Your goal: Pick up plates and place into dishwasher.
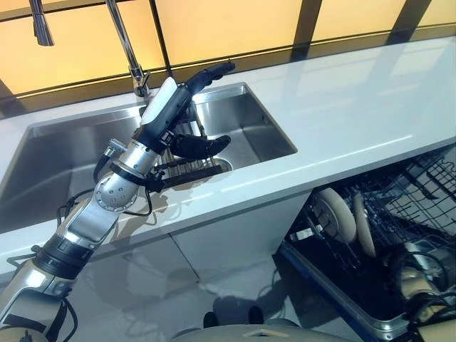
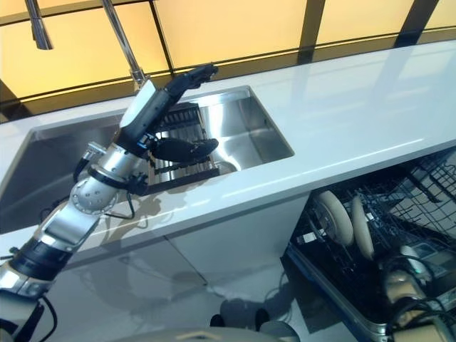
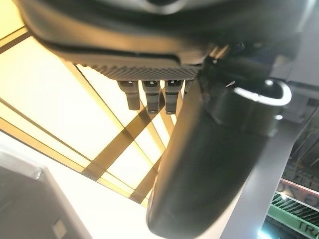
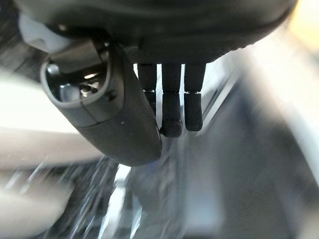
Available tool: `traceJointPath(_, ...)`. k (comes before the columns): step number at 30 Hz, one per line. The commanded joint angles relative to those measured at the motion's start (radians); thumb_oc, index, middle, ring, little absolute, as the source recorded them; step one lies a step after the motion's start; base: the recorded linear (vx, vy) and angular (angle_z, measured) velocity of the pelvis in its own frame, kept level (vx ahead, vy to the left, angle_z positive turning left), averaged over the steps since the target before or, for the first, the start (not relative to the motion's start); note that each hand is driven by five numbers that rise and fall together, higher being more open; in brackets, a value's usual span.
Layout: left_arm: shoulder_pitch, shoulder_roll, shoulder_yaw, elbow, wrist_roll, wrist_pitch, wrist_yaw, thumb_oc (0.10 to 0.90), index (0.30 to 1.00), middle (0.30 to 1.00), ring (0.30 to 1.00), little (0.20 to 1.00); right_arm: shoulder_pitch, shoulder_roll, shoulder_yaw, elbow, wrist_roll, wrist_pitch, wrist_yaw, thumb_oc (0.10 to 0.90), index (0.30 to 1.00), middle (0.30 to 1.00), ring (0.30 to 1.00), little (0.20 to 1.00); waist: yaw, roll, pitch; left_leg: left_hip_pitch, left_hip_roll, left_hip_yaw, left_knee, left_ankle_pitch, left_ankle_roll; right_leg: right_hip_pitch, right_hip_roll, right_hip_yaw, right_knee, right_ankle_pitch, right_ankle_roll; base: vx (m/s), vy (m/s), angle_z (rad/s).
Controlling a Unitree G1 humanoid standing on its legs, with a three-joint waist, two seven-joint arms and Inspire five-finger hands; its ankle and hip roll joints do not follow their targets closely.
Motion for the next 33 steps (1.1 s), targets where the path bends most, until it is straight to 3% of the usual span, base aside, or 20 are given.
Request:
traceJointPath(1, -0.176, -0.067, 0.05, 0.009, -0.018, -0.062, 0.074, 0.8, 0.9, 0.9, 0.9, 0.9, -0.223, 0.095, 0.086, 0.012, 0.006, -0.085, 0.083, 0.1, 0.3, 0.3, 0.3, 0.2, 0.07, 0.085, 0.033, 0.016, -0.045, -0.071, 0.007, -0.15, 0.02, 0.031, 0.02, -0.032, 0.011, -0.1, 0.005, 0.01, 0.005, 0.05)
traceJointPath(13, -0.195, -0.042, 0.037, 0.048, -0.014, -0.047, 0.085, 0.8, 0.9, 0.9, 0.9, 0.9, -0.387, 0.006, 0.141, 0.093, -0.035, -0.041, 0.164, 0.1, 0.3, 0.3, 0.3, 0.2, 0.102, 0.058, 0.015, 0.019, -0.05, -0.109, 0.007, -0.143, 0.021, 0.045, 0.018, -0.059, 0.011, -0.107, -0.001, 0.01, -0.007, 0.08)
traceJointPath(21, -0.163, -0.041, 0.063, 0.049, -0.015, -0.062, 0.063, 0.8, 0.9, 0.9, 0.9, 0.9, -0.37, 0.015, 0.141, 0.113, -0.048, -0.023, 0.182, 0.1, 0.3, 0.3, 0.3, 0.2, 0.112, 0.039, -0.001, 0.029, -0.047, -0.115, 0.007, -0.144, 0.021, 0.058, 0.021, -0.065, 0.011, -0.113, -0.003, 0.01, -0.009, 0.1)
traceJointPath(29, -0.153, -0.047, 0.061, 0.036, -0.017, -0.06, 0.054, 0.8, 0.9, 0.9, 0.9, 0.9, -0.321, -0.002, 0.113, 0.087, -0.039, -0.073, 0.101, 0.1, 0.3, 0.3, 0.3, 0.2, 0.101, 0.033, 0.001, 0.045, -0.044, -0.108, 0.007, -0.15, 0.022, 0.072, 0.022, -0.057, 0.011, -0.111, 0.001, 0.0, 0.0, 0.0)
traceJointPath(33, -0.135, -0.051, 0.064, 0.036, 0.005, -0.061, 0.068, 0.8, 0.9, 0.9, 0.9, 0.9, -0.305, -0.021, 0.096, -0.018, -0.043, -0.051, 0.04, 0.1, 0.3, 0.3, 0.3, 0.2, 0.089, 0.033, 0.002, 0.049, -0.044, -0.104, 0.007, -0.151, 0.021, 0.075, 0.024, -0.048, 0.011, -0.11, 0.002, 0.0, 0.0, -0.02)
